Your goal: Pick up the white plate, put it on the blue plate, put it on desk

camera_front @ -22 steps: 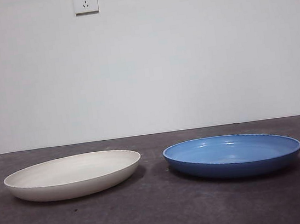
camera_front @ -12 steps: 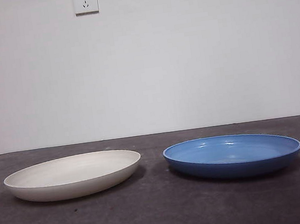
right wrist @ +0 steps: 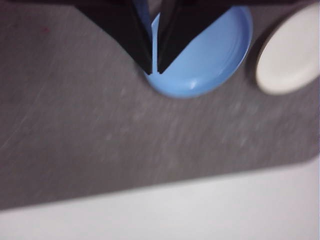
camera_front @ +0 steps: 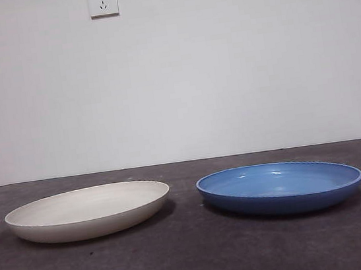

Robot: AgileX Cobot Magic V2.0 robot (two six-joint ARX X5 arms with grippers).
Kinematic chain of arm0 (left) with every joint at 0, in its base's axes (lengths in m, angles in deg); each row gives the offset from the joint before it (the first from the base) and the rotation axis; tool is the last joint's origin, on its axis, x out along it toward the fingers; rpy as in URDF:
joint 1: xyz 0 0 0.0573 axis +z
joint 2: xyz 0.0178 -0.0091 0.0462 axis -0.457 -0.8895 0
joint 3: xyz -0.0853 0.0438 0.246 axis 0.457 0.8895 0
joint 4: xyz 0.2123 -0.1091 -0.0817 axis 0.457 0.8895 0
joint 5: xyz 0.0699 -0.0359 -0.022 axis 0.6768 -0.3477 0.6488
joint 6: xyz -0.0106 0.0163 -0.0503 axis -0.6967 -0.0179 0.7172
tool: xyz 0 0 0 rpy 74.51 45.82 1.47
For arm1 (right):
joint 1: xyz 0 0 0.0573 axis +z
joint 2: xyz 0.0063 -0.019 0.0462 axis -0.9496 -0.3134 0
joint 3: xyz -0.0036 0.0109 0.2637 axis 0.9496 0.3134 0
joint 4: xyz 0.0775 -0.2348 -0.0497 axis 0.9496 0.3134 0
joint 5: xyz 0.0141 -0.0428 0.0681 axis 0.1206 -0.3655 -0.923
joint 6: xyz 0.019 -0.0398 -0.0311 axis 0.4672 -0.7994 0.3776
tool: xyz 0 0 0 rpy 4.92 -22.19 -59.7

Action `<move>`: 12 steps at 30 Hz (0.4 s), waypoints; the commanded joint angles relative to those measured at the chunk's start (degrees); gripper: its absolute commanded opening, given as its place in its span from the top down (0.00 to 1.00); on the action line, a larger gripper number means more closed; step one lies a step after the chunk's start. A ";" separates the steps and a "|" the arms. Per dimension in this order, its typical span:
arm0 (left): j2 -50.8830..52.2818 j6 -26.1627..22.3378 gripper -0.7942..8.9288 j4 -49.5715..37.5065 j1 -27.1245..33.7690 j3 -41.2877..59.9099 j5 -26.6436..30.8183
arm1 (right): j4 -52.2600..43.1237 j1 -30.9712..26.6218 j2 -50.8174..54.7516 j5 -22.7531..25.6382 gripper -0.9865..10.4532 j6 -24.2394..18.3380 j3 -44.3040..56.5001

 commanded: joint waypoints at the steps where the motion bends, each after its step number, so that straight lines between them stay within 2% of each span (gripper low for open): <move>1: -4.02 -5.07 0.90 3.37 -0.63 -3.80 -2.51 | 4.04 0.04 -5.11 -3.19 0.90 -4.59 -4.61; 4: -8.04 -8.00 0.90 8.46 -2.14 -7.37 -4.33 | 9.07 0.63 -10.05 -5.92 0.90 -7.26 -8.66; 12: -14.97 -14.56 0.90 20.02 -8.46 -13.68 -5.16 | 20.15 6.40 -17.40 -8.04 0.90 -12.57 -13.35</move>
